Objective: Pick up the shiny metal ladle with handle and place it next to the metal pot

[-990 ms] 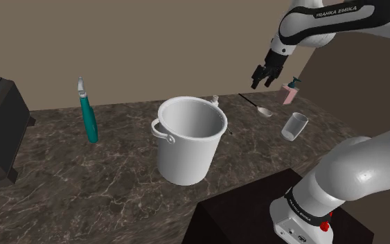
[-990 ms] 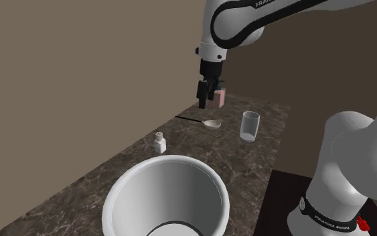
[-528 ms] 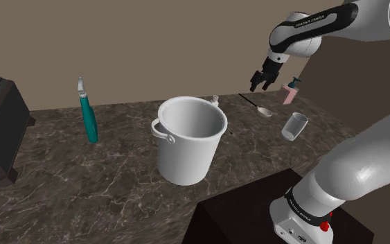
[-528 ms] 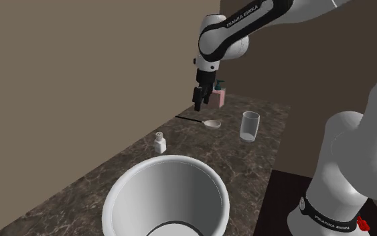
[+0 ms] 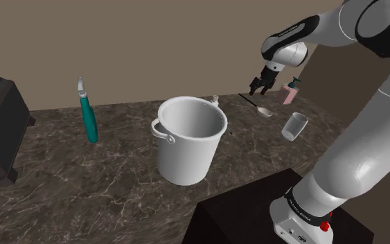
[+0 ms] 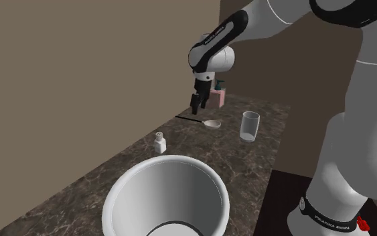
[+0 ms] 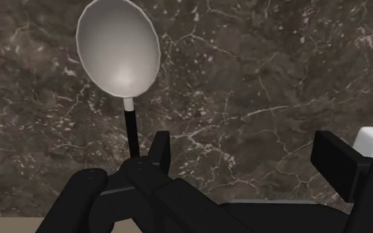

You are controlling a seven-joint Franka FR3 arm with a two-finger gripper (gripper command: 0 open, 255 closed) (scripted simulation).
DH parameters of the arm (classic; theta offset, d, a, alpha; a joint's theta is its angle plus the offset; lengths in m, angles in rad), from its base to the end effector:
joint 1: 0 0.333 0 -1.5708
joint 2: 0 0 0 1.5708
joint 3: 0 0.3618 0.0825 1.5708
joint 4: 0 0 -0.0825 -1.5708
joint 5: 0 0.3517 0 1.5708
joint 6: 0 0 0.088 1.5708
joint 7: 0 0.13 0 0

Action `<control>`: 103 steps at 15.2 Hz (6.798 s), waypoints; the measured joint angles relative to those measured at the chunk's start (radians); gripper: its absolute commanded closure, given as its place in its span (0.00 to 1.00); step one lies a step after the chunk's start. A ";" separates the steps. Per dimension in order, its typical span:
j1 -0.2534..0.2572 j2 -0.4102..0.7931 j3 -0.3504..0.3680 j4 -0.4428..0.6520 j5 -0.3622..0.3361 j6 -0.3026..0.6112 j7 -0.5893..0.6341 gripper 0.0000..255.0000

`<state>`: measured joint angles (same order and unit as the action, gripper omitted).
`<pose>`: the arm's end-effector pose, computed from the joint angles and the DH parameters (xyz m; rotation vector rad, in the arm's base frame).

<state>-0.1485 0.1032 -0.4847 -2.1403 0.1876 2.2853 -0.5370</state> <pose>0.4416 -0.3087 0.4100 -3.0705 0.3265 -0.1552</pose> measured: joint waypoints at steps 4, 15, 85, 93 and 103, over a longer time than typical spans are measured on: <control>-0.062 0.158 0.002 0.110 0.121 0.015 -0.107 0.00; -0.208 0.464 0.063 0.371 0.296 0.011 -0.229 0.00; -0.175 0.254 -0.020 0.658 0.133 -0.451 -0.069 1.00; -0.189 0.256 -0.024 0.770 0.128 -0.558 -0.052 1.00; -0.056 0.017 -0.008 0.523 0.007 -0.504 0.079 1.00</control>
<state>-0.2044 0.1204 -0.4927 -1.6169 0.1948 1.7808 -0.4579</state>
